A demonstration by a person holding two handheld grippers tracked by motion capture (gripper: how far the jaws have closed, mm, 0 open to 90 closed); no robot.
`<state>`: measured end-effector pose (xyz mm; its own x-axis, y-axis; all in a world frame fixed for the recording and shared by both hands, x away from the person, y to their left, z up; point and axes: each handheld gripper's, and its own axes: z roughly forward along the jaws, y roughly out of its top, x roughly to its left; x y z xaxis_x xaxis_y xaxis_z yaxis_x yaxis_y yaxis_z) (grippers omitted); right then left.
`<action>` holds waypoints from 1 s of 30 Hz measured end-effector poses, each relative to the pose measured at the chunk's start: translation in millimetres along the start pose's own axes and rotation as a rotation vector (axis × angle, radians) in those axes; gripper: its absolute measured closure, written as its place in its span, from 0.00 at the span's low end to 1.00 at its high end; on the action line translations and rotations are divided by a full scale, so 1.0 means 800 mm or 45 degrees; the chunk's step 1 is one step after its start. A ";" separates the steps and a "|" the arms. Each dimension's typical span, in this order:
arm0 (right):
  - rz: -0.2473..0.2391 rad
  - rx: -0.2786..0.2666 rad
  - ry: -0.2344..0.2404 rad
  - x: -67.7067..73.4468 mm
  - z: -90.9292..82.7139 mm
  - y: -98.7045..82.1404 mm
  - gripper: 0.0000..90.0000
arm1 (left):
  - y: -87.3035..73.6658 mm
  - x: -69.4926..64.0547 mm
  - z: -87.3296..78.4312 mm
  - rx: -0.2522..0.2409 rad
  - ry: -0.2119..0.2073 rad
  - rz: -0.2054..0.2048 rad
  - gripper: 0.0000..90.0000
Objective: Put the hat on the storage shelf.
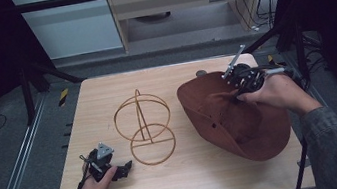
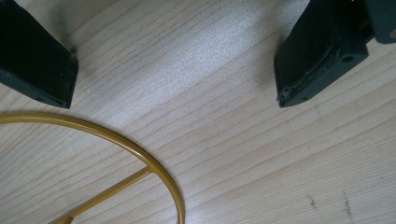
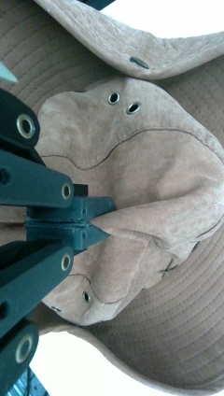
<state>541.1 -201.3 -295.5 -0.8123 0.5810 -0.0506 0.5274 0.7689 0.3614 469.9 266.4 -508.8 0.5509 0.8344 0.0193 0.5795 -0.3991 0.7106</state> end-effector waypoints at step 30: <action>-0.058 -0.397 -0.063 0.027 -0.120 0.044 0.99 | 0.000 0.000 0.000 0.000 0.000 0.000 0.00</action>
<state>518.3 -187.5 -194.8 -0.8162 0.5662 -0.1153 0.3833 0.6799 0.6251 469.9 266.4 -508.8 0.5510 0.8343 0.0194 0.5795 -0.3993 0.7104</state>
